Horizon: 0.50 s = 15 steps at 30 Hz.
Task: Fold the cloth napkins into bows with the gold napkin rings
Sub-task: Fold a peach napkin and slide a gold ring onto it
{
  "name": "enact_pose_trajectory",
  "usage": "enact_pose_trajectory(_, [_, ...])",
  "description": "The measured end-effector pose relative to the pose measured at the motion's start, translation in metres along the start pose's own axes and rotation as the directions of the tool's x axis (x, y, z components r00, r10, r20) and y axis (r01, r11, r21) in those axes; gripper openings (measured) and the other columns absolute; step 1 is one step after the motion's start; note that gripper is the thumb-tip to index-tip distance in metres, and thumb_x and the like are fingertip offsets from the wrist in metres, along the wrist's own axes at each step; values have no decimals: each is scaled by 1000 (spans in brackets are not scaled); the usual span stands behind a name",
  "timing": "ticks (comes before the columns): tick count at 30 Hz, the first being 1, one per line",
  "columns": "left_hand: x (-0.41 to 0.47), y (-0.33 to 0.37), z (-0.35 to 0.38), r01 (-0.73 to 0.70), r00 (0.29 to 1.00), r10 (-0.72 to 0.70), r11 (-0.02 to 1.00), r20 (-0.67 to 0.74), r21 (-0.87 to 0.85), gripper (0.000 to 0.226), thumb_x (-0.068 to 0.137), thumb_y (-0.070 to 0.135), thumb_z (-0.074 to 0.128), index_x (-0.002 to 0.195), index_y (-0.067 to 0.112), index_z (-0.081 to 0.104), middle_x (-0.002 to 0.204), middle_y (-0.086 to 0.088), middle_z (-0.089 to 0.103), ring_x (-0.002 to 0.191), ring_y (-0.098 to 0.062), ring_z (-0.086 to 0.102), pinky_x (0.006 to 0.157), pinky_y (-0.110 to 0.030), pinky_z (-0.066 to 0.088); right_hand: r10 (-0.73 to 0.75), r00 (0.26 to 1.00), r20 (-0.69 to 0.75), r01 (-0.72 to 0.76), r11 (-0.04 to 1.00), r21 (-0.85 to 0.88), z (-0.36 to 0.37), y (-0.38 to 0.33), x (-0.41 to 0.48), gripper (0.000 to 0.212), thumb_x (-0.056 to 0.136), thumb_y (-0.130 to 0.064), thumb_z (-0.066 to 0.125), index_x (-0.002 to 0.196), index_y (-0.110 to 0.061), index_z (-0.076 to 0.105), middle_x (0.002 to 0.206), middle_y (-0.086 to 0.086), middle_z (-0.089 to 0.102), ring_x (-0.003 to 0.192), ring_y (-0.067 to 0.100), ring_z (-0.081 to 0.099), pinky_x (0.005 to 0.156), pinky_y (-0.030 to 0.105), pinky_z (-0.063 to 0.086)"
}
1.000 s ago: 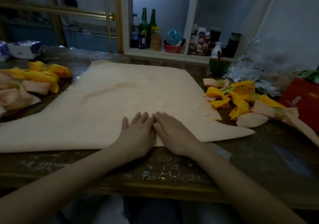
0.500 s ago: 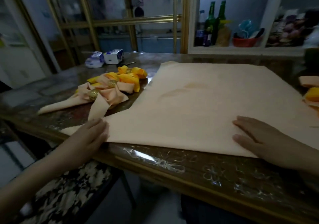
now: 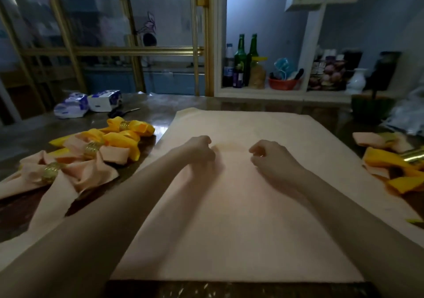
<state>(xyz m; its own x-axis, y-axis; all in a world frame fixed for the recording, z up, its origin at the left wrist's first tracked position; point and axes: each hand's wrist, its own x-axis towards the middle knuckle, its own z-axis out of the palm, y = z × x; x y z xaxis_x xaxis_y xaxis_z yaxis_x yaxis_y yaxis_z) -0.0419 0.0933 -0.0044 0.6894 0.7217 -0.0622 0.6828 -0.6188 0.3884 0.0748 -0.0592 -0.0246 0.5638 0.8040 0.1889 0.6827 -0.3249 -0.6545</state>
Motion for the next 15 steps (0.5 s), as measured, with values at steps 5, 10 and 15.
enact_pose_trajectory(5, [37, 2, -4, 156, 982, -136, 975, 133, -155, 40, 80, 19, 70, 115, 10, 52, 102, -14, 51, 80, -23, 52, 70, -29, 47, -14, 999, -46, 9, 995, -97, 16, 22, 21, 22, 91, -13, 52, 110, -13, 62, 114, 6, 54, 101, 17, 52, 88, 26, 43])
enact_pose_trajectory(10, [39, 2, -3, 106, 987, -77, 972, 142, -209, 24, 84, 11, 65, 106, 18, 58, 97, -5, 56, 84, -19, 54, 76, -26, 48, -52, 997, -61, 42, 988, -147, 20, 24, 24, 20, 90, -16, 52, 108, -14, 63, 112, 6, 49, 105, 20, 51, 95, 34, 42])
enact_pose_trajectory(15, [25, -4, 0, -69, 997, 72, 937, -5, -342, 24, 85, -9, 50, 84, 11, 64, 76, 1, 57, 66, -9, 53, 49, -9, 46, -33, 995, -96, 27, 997, -68, 19, 25, 27, 22, 89, -11, 53, 109, -12, 63, 115, 7, 53, 103, 19, 53, 88, 25, 41])
